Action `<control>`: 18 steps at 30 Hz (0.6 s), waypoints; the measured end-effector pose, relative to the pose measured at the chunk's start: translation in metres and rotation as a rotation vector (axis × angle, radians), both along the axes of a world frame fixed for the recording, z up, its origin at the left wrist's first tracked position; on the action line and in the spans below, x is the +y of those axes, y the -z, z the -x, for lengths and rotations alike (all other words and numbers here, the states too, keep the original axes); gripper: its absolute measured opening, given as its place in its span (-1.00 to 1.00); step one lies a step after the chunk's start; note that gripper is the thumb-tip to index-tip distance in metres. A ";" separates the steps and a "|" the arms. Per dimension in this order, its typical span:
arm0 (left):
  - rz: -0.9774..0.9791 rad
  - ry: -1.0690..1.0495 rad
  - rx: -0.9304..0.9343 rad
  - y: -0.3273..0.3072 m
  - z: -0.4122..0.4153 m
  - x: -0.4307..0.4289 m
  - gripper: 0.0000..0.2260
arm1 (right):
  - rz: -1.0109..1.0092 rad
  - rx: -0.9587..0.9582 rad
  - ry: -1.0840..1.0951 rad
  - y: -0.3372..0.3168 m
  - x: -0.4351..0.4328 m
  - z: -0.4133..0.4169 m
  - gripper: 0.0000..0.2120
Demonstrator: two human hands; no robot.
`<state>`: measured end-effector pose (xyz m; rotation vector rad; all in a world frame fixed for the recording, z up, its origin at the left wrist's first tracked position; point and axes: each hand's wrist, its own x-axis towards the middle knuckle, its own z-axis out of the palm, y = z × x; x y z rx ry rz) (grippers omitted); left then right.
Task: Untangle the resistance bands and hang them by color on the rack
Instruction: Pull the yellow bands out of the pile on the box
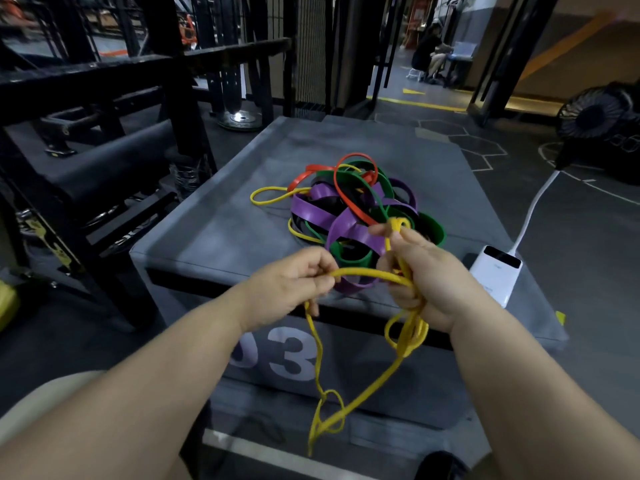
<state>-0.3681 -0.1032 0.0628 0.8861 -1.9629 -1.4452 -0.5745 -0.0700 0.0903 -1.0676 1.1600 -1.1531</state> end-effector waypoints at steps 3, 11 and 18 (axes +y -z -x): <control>0.158 -0.027 0.049 -0.011 0.003 0.004 -0.91 | -0.087 0.036 -0.138 0.001 0.005 -0.004 -0.75; 0.473 -0.070 -0.035 -0.005 0.015 0.012 -0.82 | -0.218 -0.046 -0.356 0.005 0.011 -0.017 -0.72; 0.416 -0.154 0.001 -0.006 0.015 0.013 -0.73 | -0.177 0.115 -0.362 0.015 0.013 -0.026 -0.50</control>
